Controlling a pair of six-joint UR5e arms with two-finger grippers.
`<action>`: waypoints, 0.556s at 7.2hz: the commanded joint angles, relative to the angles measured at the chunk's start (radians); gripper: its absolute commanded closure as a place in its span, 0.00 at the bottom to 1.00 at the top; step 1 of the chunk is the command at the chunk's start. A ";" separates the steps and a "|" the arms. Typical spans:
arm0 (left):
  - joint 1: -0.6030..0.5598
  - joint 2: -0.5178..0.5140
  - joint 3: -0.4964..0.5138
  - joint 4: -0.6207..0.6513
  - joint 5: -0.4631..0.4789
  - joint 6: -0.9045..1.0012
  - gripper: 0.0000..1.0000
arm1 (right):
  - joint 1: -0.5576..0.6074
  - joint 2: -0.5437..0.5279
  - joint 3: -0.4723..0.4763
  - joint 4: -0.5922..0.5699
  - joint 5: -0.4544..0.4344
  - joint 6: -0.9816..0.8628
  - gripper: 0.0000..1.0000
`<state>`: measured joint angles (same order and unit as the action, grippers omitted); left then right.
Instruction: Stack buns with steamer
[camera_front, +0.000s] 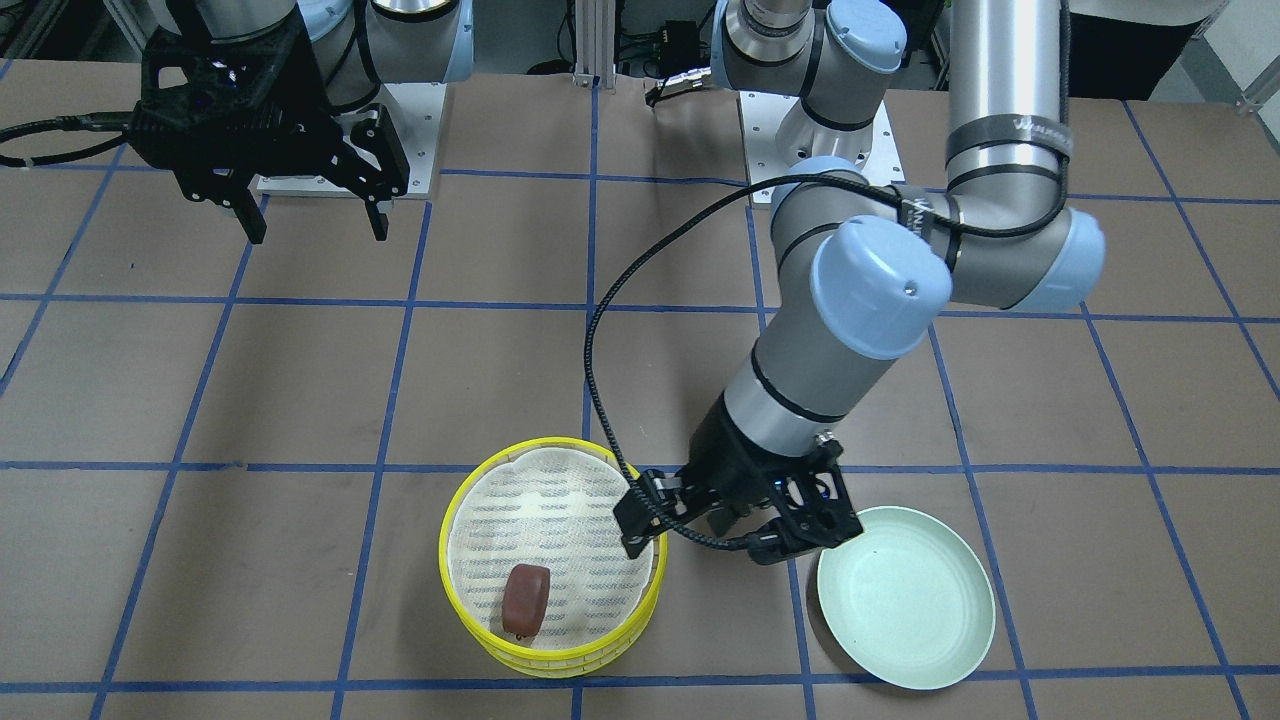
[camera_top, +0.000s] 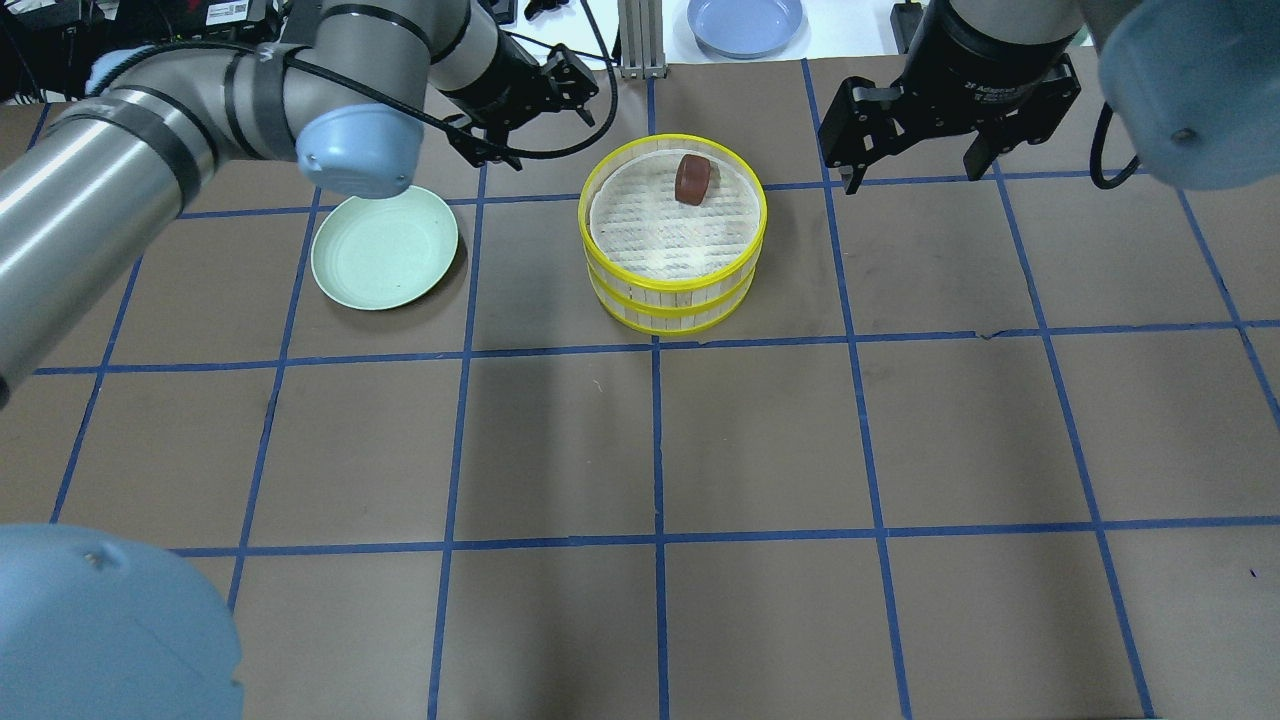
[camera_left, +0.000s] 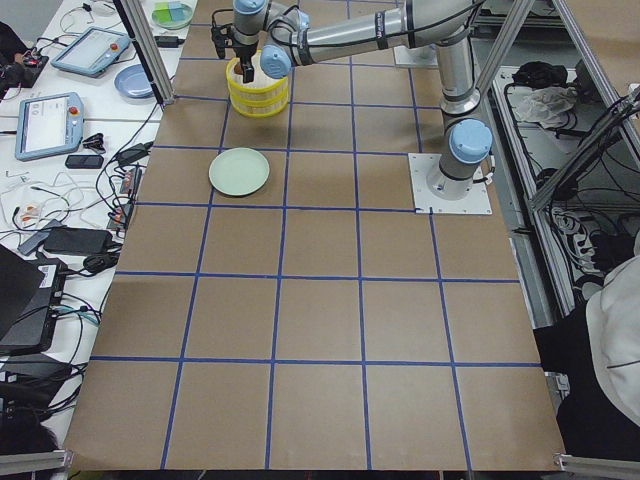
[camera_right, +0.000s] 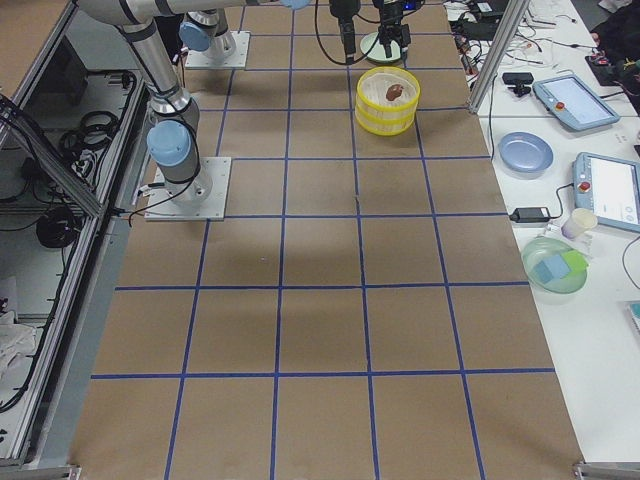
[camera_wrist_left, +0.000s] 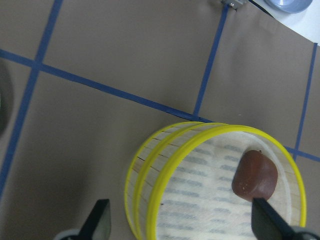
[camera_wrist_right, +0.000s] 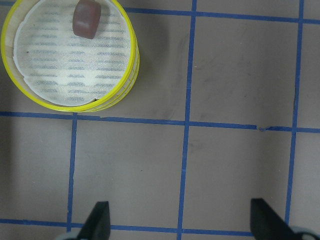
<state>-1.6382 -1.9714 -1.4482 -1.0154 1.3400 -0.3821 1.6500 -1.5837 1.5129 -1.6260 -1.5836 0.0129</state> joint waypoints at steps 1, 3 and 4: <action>0.105 0.084 -0.001 -0.165 0.097 0.252 0.00 | -0.002 0.001 0.001 0.008 -0.009 0.001 0.00; 0.159 0.182 0.003 -0.363 0.252 0.400 0.00 | -0.002 0.002 0.001 0.009 -0.006 0.002 0.00; 0.161 0.237 0.005 -0.443 0.258 0.402 0.00 | -0.009 -0.001 0.001 0.000 -0.006 0.004 0.00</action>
<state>-1.4910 -1.8010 -1.4452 -1.3491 1.5575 -0.0163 1.6458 -1.5828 1.5140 -1.6199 -1.5897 0.0152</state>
